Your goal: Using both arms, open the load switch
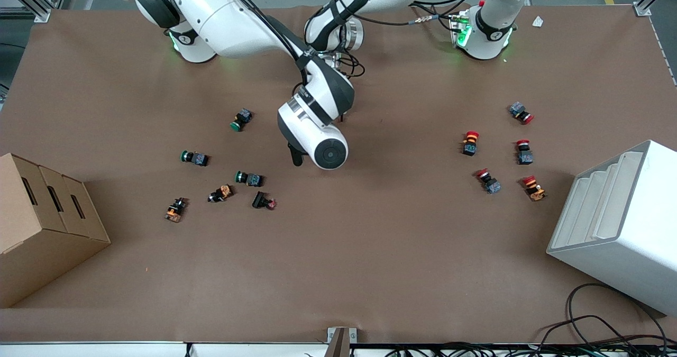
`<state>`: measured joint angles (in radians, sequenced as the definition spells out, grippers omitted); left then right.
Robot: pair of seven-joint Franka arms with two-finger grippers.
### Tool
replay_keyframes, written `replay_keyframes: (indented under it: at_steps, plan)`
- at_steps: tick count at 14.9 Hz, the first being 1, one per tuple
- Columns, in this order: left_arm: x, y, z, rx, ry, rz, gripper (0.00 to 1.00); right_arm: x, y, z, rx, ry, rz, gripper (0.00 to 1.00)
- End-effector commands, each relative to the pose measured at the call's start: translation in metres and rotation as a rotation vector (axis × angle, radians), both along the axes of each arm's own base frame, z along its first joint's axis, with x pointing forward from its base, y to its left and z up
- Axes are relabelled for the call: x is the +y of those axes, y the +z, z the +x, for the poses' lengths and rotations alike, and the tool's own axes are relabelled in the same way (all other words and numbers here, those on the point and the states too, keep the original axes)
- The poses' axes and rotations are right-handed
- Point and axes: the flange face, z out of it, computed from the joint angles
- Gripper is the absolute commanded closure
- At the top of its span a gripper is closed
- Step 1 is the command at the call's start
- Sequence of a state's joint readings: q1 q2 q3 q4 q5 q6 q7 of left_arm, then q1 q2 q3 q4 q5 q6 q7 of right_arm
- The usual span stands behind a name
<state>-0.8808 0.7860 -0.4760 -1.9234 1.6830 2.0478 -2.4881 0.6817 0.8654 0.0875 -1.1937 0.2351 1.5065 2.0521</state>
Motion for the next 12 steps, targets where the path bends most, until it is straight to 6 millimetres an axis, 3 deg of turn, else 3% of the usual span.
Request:
replay_keyframes:
  at_steps: [1, 12]
  plan:
    - [-0.003, -0.019, -0.012, 0.039, -0.029, 0.021, 0.01, 0.004, -0.001, -0.010, 0.008, 0.020, 0.001, 0.00]
    - [-0.003, -0.020, -0.012, 0.040, -0.028, 0.022, 0.01, 0.007, -0.022, -0.019, -0.009, 0.024, -0.002, 0.00]
